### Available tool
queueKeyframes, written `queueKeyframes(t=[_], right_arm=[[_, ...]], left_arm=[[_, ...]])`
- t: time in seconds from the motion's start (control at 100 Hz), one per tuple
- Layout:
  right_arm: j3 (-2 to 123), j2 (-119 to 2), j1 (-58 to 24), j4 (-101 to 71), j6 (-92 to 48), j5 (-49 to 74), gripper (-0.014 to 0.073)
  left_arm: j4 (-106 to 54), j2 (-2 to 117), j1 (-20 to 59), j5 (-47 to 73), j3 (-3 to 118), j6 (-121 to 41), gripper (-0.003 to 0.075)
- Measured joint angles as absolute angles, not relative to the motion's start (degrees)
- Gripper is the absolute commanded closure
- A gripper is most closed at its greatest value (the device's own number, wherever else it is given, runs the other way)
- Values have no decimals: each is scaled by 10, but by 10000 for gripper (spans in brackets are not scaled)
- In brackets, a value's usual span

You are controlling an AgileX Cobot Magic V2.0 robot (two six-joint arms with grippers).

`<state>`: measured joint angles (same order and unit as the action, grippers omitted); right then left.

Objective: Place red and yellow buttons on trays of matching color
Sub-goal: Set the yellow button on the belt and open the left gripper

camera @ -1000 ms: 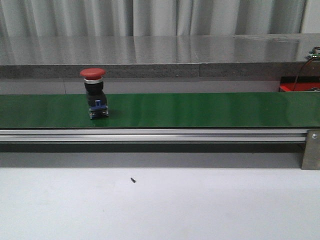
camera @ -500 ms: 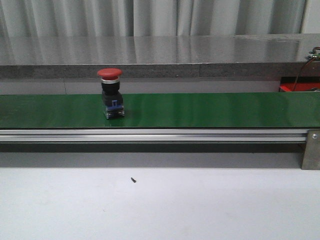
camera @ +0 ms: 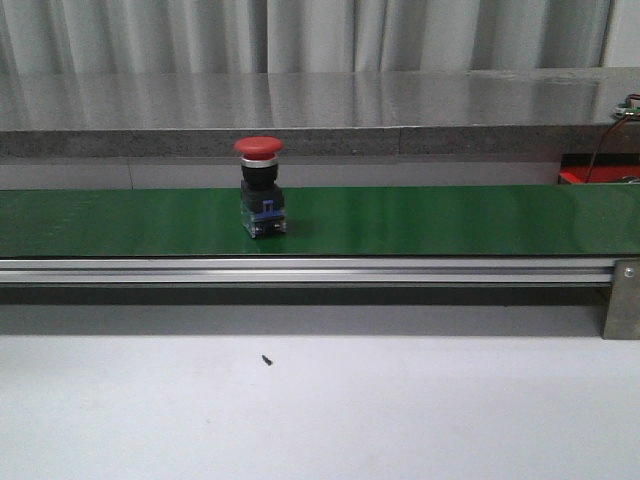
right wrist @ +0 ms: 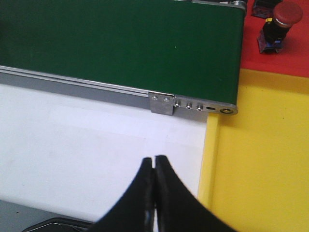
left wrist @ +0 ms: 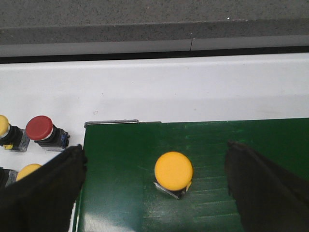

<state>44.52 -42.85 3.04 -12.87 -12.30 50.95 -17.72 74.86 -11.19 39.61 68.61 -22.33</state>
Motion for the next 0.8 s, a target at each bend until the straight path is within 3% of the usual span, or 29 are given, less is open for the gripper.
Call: queueKeyframes(t=[0.36,0.46,0.7,0.8], right_arm=[[445,-428,30,-129,-123,510,664],[445,-428,30,-129,-123,510,664],[445,-428,30,-129,-123,510,664],[445,-428,30,-129,-123,510,664]], left_arm=[[-199,482,-112,301,441,-234,179],[-202,435,-112,301,398,-234,290],[-213,385,-112,300,362,-234,743],[-214,384,-112,299,361,-234,739]])
